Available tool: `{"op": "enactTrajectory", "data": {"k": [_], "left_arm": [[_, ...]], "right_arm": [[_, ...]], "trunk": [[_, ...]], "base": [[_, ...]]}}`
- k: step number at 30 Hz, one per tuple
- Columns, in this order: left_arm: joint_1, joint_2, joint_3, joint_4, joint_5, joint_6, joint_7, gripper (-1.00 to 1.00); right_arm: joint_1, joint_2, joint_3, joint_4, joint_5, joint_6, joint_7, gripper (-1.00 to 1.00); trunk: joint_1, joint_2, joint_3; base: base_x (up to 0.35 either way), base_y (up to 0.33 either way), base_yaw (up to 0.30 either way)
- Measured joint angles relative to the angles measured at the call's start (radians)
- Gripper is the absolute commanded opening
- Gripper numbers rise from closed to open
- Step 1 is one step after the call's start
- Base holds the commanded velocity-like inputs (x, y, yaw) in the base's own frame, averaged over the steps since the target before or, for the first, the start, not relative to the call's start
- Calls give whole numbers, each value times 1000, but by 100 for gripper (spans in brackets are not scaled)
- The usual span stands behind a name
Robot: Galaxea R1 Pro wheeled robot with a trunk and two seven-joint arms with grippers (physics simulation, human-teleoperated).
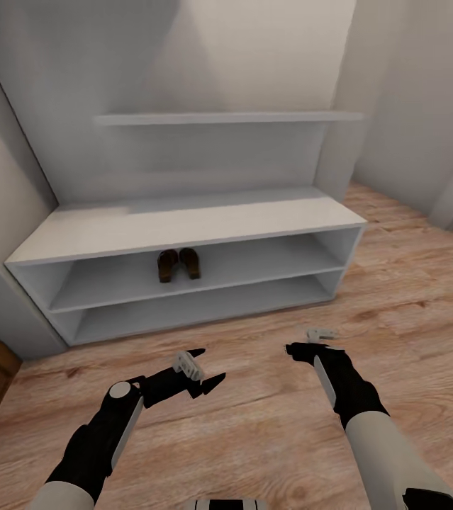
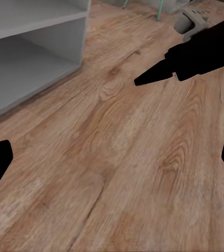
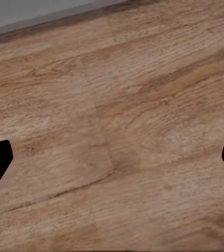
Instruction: Pick up the two gym shoes and the two sandals from the corridor floor and place them onto the hallstand (shoe rack) in the corridor, making sure they are on the rack and not on the floor. Arrange them so the two gym shoes are next to each other and the two sandals are next to each other.
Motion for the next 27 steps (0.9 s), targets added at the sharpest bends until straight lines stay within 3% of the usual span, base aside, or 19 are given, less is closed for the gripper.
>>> {"op": "enactTrajectory", "data": {"k": [27], "left_arm": [[0, -1, 0, 0, 0, 0, 0, 100]], "right_arm": [[0, 0, -1, 0, 0, 0, 0, 100]], "trunk": [[0, 0, 13]], "base": [[0, 0, -279]]}}
